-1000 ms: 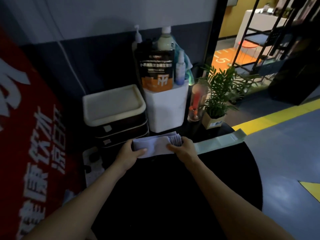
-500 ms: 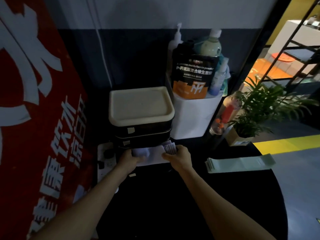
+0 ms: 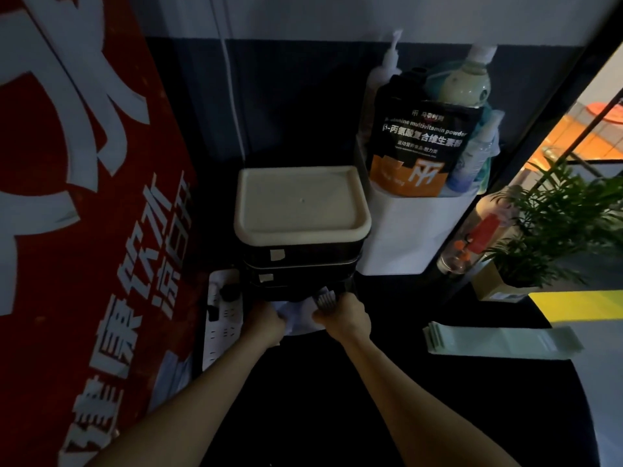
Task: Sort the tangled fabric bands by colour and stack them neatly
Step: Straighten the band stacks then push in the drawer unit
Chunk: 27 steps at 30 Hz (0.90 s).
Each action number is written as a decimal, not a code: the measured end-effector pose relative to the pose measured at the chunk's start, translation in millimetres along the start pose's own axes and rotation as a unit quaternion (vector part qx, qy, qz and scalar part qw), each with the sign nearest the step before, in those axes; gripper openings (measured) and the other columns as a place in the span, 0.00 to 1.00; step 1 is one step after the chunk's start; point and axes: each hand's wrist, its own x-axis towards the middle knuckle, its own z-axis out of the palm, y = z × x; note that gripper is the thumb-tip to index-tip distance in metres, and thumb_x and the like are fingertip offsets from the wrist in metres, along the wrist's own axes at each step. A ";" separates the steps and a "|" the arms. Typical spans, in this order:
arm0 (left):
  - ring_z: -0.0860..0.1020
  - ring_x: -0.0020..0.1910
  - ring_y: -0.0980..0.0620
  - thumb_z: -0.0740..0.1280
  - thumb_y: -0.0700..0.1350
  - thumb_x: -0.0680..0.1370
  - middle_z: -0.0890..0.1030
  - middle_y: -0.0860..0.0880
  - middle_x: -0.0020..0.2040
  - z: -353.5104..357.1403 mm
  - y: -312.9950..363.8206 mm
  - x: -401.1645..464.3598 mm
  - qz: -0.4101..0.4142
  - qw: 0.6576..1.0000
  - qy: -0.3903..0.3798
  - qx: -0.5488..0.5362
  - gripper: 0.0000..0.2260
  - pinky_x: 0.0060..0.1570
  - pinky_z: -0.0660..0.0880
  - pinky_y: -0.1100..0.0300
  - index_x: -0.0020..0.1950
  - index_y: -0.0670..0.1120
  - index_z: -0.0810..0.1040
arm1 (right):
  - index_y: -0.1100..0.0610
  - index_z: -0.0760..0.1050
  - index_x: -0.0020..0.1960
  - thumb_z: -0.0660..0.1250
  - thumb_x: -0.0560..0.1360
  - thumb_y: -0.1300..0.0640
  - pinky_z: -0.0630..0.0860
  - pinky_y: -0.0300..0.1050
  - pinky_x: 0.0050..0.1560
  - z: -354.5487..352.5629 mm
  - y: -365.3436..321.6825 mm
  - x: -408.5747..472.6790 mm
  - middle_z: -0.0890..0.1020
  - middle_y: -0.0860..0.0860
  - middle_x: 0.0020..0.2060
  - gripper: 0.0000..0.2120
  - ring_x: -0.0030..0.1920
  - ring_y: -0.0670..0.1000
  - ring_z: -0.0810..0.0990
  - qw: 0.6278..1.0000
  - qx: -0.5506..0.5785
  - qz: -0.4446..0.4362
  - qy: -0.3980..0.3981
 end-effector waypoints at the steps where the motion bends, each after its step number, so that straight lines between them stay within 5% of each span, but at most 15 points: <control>1: 0.73 0.62 0.40 0.61 0.40 0.79 0.73 0.37 0.63 -0.3 0.6 -0.5 0.006 1.000 -0.001 0.029 0.19 0.52 0.69 0.56 0.68 0.36 0.65 | 0.58 0.74 0.55 0.71 0.67 0.51 0.74 0.44 0.46 0.0 -0.5 1.0 0.81 0.54 0.50 0.19 0.52 0.57 0.80 1.000 0.002 0.003 0.000; 5: 0.74 0.60 0.42 0.60 0.41 0.79 0.72 0.40 0.65 1.2 -4.3 -5.4 0.028 0.997 -0.023 0.071 0.19 0.53 0.72 0.56 0.70 0.40 0.65 | 0.57 0.75 0.52 0.69 0.68 0.51 0.74 0.44 0.44 1.0 0.5 1.6 0.81 0.54 0.48 0.16 0.50 0.57 0.80 1.000 0.006 0.009 0.010; 12: 0.69 0.64 0.48 0.59 0.43 0.80 0.68 0.47 0.67 5.3 -9.2 -27.8 0.172 0.968 0.114 0.145 0.17 0.56 0.69 0.58 0.68 0.45 0.66 | 0.55 0.77 0.53 0.69 0.69 0.49 0.78 0.47 0.48 3.8 4.0 0.2 0.82 0.54 0.48 0.16 0.50 0.56 0.81 0.999 0.009 0.005 0.033; 16: 0.59 0.72 0.48 0.60 0.53 0.79 0.60 0.50 0.74 15.4 -19.4 -34.4 0.207 0.960 0.009 0.188 0.24 0.67 0.63 0.57 0.73 0.47 0.61 | 0.56 0.77 0.53 0.68 0.71 0.47 0.76 0.46 0.47 4.6 7.3 -1.6 0.82 0.55 0.49 0.16 0.51 0.58 0.81 0.999 0.008 -0.019 0.038; 20: 0.56 0.74 0.48 0.61 0.49 0.79 0.59 0.49 0.74 21.3 -25.0 -33.1 0.237 0.947 0.021 0.217 0.24 0.69 0.60 0.57 0.74 0.47 0.59 | 0.59 0.74 0.54 0.67 0.72 0.47 0.75 0.47 0.45 2.1 13.9 -6.7 0.80 0.56 0.51 0.17 0.52 0.58 0.79 0.997 0.002 -0.044 0.062; 27: 0.55 0.74 0.49 0.53 0.42 0.81 0.59 0.50 0.75 26.9 -28.9 -34.3 0.249 0.945 0.039 0.210 0.21 0.67 0.61 0.57 0.75 0.50 0.59 | 0.54 0.67 0.69 0.68 0.72 0.59 0.70 0.45 0.61 -10.4 43.0 -21.0 0.70 0.49 0.66 0.26 0.63 0.54 0.69 0.936 -0.130 -0.313 0.098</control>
